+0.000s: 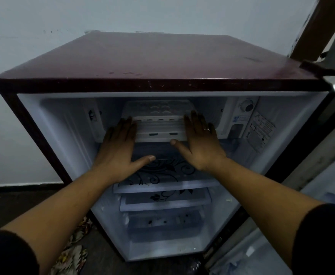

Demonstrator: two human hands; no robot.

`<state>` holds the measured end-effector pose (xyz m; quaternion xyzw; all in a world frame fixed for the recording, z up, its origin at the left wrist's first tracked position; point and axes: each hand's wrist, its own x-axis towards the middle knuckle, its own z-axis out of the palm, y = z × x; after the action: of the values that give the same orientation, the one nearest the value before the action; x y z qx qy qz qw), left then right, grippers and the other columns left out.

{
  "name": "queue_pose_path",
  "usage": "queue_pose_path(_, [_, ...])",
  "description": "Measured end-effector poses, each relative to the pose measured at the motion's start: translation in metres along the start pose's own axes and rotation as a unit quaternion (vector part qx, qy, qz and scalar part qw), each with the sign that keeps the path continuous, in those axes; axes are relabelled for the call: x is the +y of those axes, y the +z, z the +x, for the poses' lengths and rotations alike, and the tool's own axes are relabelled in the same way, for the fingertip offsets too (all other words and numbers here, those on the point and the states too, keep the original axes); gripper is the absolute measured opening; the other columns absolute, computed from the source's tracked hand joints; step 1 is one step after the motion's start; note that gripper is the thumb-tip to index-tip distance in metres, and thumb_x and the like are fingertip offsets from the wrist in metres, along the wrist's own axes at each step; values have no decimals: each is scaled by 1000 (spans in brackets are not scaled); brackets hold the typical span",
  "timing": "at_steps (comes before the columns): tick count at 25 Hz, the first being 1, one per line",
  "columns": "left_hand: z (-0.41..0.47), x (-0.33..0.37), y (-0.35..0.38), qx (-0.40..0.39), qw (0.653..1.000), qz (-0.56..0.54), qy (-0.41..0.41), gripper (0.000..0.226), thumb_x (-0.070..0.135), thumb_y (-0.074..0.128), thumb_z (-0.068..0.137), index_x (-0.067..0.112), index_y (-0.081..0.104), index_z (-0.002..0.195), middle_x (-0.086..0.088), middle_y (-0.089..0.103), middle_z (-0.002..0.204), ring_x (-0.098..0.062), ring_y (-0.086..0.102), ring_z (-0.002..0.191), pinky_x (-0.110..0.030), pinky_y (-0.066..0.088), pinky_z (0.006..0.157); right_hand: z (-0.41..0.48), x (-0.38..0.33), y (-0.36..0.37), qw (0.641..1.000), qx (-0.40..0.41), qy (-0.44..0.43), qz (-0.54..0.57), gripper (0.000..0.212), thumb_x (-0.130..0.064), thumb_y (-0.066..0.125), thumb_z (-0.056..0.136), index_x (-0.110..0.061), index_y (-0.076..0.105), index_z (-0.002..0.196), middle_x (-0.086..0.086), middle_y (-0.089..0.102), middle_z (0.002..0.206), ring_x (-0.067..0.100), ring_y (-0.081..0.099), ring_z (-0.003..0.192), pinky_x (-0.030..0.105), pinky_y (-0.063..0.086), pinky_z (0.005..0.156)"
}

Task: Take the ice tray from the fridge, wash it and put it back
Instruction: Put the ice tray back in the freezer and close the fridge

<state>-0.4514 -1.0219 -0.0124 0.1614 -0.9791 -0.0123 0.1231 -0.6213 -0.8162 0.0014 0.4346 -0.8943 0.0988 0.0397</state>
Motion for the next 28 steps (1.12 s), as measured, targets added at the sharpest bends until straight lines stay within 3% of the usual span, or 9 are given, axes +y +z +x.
queue_pose_path(6, [-60, 33, -6, -29, 999, 2, 46, 115, 90, 23, 90, 5, 18, 167, -17, 17, 174, -34, 17, 161, -54, 15, 131, -93, -27, 1, 997, 4, 60, 39, 87, -71, 22, 102, -10, 18, 165, 16, 13, 172, 33, 8, 159, 55, 16, 127])
queue_pose_path(13, [-160, 93, -15, -127, 985, -59, 98, 119, 94, 8, 86, 8, 7, 169, -10, 4, 178, -27, 2, 164, -48, 3, 133, -232, -63, 1, 980, -68, 164, 90, 80, -64, 31, 106, -11, 20, 165, 14, 14, 173, 31, 10, 160, 50, 17, 128])
queue_pose_path(20, [-240, 168, -8, -194, 951, -93, 220, 113, 88, 19, 90, 8, 8, 169, -12, 4, 178, -28, 0, 164, -49, 2, 133, -372, -65, -21, 948, -78, 299, 80, 78, -62, 34, 106, -10, 25, 163, 16, 21, 171, 33, 16, 159, 48, 17, 126])
queue_pose_path(28, [-229, 306, -52, -134, 908, -108, 382, 113, 87, 19, 88, 7, 14, 168, -16, 11, 176, -33, 6, 163, -50, 5, 132, -516, -8, -91, 888, 8, 457, 44, 77, -62, 38, 105, -8, 32, 160, 17, 28, 167, 33, 22, 156, 48, 22, 125])
